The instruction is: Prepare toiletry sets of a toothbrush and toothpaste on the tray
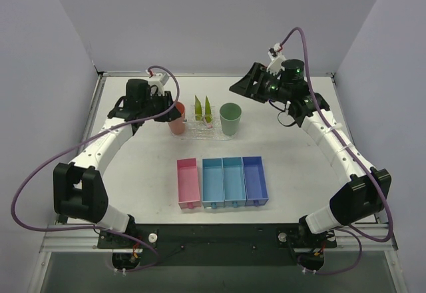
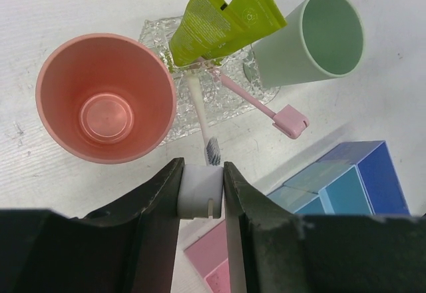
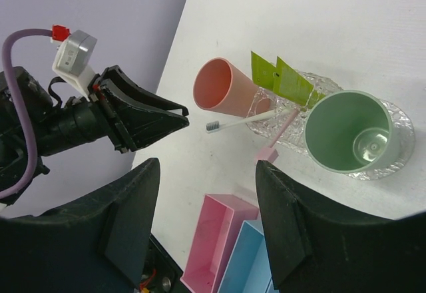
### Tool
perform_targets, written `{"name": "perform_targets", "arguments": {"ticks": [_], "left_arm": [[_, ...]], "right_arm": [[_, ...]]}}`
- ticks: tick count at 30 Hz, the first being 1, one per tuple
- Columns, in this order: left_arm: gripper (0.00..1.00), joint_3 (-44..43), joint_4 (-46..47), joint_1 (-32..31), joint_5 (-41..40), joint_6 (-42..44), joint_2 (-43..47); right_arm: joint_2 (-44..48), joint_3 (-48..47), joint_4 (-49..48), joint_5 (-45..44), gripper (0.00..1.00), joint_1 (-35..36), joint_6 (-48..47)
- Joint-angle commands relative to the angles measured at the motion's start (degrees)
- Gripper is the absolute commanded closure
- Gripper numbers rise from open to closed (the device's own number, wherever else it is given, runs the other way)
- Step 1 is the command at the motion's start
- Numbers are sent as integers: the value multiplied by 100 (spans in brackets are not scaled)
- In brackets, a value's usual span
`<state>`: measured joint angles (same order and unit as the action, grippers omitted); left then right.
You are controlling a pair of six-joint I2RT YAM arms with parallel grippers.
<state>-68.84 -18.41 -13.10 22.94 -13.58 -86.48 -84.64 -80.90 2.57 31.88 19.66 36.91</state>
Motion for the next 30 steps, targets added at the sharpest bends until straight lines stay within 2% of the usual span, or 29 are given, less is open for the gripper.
{"name": "perform_targets", "arguments": {"ticks": [1,10,22,30], "left_arm": [[60,-306,347,-34,-8,-171,411],[46,19,646,62,-843,-592,1308],[38,713,470,545,-1633,-786,2556],[35,995,93,669,-2126,-934,2952]], "right_arm": [[167,-75,33,-164,46,47,-236],[650,171,490,-902,46,38,-755],[1827,1181,499,-2149,46,3,-922],[2031,1411,385,-2221,46,3,-782]]}}
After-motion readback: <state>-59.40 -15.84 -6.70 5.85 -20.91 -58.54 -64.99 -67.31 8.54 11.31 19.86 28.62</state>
